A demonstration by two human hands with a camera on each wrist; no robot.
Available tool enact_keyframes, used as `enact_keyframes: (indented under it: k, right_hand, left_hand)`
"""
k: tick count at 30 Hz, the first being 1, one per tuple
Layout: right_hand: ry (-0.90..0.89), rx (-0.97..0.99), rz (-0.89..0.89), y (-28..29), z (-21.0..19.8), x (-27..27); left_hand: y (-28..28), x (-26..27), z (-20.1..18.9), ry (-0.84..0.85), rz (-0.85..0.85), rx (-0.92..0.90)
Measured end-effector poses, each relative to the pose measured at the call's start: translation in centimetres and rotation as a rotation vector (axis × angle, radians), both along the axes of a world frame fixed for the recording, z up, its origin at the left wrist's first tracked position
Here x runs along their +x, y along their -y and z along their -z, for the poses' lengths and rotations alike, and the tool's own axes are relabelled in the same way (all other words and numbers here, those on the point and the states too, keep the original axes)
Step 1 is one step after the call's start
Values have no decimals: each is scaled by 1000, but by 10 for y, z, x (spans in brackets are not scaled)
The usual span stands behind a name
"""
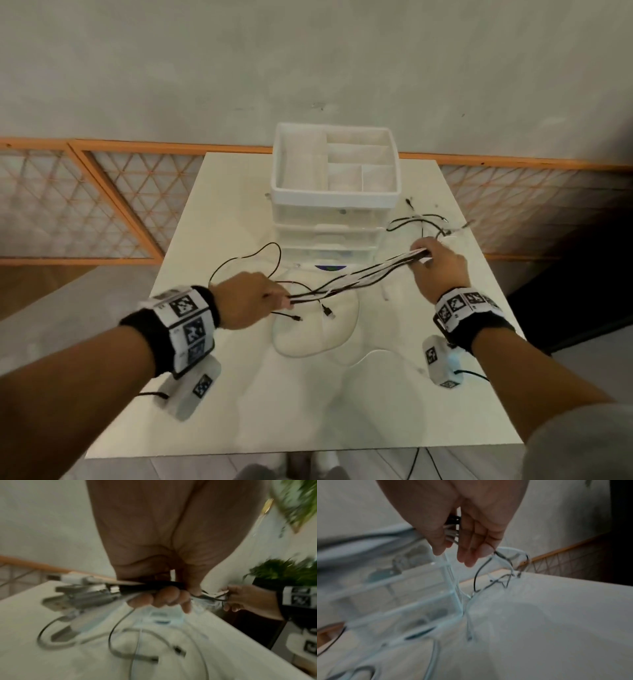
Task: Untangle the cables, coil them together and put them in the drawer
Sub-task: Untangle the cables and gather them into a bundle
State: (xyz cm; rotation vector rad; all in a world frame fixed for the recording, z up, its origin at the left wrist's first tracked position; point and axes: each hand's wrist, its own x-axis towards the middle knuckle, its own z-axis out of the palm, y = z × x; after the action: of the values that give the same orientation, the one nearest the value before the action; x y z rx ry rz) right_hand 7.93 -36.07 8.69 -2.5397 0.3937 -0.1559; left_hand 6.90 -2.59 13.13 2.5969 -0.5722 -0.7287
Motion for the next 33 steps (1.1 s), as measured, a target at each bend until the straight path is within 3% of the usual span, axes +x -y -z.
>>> enact_keyframes:
  k: [3,6,10,14,16,20,24,26,30,33]
  right_hand:
    - [-237,56,-111,-23,28,-22]
    - [-280,-61,-270,-53,56,-55]
    - [-527,-246,-598,-76,84,-88]
    - [-540,-369,-611,-74,92,-89]
    - [-446,-250,-623,-73,78,-80]
    - [-9,67,-622,-85,9,-51]
    - [284,226,-560,-94,-79,-28]
    - [395,262,-491,-84,-105,-19]
    - [553,140,-242,-41,-126,2]
    - [528,89,-49,-11,-121,11]
  left_hand:
    - [-1,-11,43,40,-135,106]
    - [-7,-17,61,54,-247,73]
    - [-10,-16,63,-32,-268,24]
    - [1,-16,42,-38,-290,-56]
    - [10,-17,27,-19,-348,-166]
    - [36,-14,4,30,-399,-445]
    - [63,-11,-7,-184,-447,-784]
    - [64,-11,-2,-252,-482,-786]
    - [38,-10,25,-205,-469,-560]
    - [18,-9,36,-199,-516,-504]
